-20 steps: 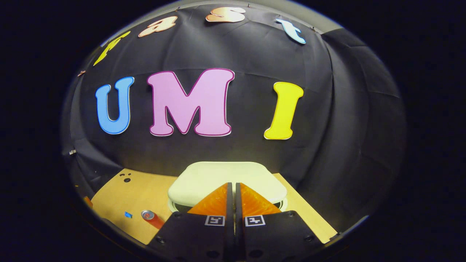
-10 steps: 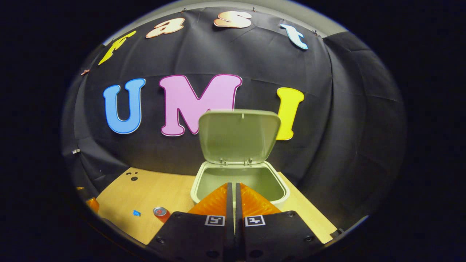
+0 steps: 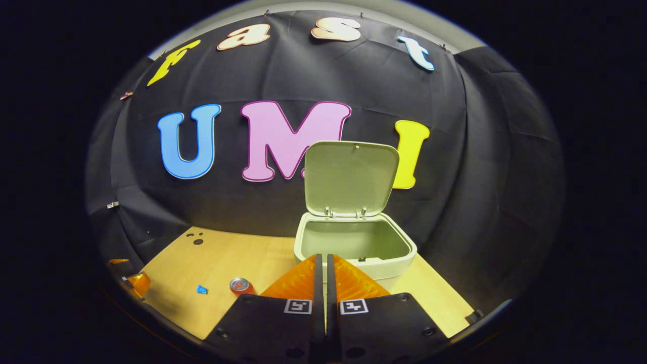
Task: Press the lid of the desktop garbage bin to open it, pick up the crumpled paper on the desktop and throw it into the bin, then pick up the pop can on the desktop and drop it into the bin, and finally close the garbage bin lid.
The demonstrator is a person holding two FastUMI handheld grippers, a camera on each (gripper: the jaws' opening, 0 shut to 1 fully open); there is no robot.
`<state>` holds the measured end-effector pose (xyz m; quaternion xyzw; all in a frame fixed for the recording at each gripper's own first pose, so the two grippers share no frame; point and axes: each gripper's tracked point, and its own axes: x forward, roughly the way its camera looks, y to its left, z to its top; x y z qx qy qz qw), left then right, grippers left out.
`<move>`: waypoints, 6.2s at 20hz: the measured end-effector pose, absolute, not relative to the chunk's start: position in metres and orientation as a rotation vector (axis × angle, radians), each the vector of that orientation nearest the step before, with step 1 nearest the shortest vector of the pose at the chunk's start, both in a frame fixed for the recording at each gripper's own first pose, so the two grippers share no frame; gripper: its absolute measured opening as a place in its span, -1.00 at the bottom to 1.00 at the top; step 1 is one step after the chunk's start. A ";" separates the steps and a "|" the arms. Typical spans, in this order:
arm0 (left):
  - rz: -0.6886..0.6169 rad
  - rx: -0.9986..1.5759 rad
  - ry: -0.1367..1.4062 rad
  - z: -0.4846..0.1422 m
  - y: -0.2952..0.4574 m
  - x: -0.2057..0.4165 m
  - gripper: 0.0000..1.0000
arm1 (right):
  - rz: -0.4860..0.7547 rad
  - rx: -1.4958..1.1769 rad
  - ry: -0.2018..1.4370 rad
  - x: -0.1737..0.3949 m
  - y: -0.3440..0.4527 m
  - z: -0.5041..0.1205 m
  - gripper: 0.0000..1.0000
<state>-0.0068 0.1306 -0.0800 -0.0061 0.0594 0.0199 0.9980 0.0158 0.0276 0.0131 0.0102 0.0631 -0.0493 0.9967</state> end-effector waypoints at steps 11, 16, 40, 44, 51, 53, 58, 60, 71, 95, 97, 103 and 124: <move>0.005 0.077 0.266 -0.140 0.112 0.057 0.92 | 0.044 0.076 0.266 0.029 0.042 -0.050 0.72; -0.051 0.119 0.327 -0.175 0.105 0.102 0.89 | 0.082 0.047 0.332 0.022 0.048 -0.071 0.96; 0.038 -0.006 0.536 -0.280 0.133 0.175 0.39 | 0.116 -0.032 0.459 -0.012 0.057 -0.110 0.99; 0.054 -0.006 0.529 -0.279 0.135 0.176 -0.06 | 0.122 -0.032 0.463 -0.016 0.057 -0.112 0.99; 0.044 0.014 0.536 -0.272 0.127 0.171 -0.36 | 0.132 -0.031 0.482 -0.025 0.051 -0.120 0.99; 0.046 0.020 0.517 -0.263 0.125 0.168 -0.36 | 0.133 -0.029 0.477 -0.026 0.048 -0.120 0.99; 0.034 0.000 0.440 -0.213 0.113 0.150 -0.36 | 0.135 -0.003 0.472 -0.029 0.041 -0.123 0.99; 0.039 0.010 0.412 -0.189 0.114 0.141 -0.36 | 0.134 0.008 0.465 -0.029 0.037 -0.122 0.99; -0.102 0.069 0.173 -0.017 0.030 0.106 -0.46 | 0.092 0.084 0.382 -0.026 -0.004 -0.109 0.99; -0.568 0.066 0.122 0.038 -0.229 0.139 -0.29 | 0.124 0.141 0.377 -0.013 -0.060 -0.118 0.98; -0.582 0.050 0.130 0.035 -0.235 0.142 -0.25 | 0.126 0.143 0.378 -0.012 -0.061 -0.118 0.98; -0.564 0.036 0.161 0.021 -0.241 0.147 0.31 | 0.165 0.142 0.416 0.001 -0.064 -0.133 0.99; -0.125 -0.031 0.113 -0.009 -0.001 0.092 0.92 | 0.267 0.080 0.491 -0.004 0.033 -0.152 0.99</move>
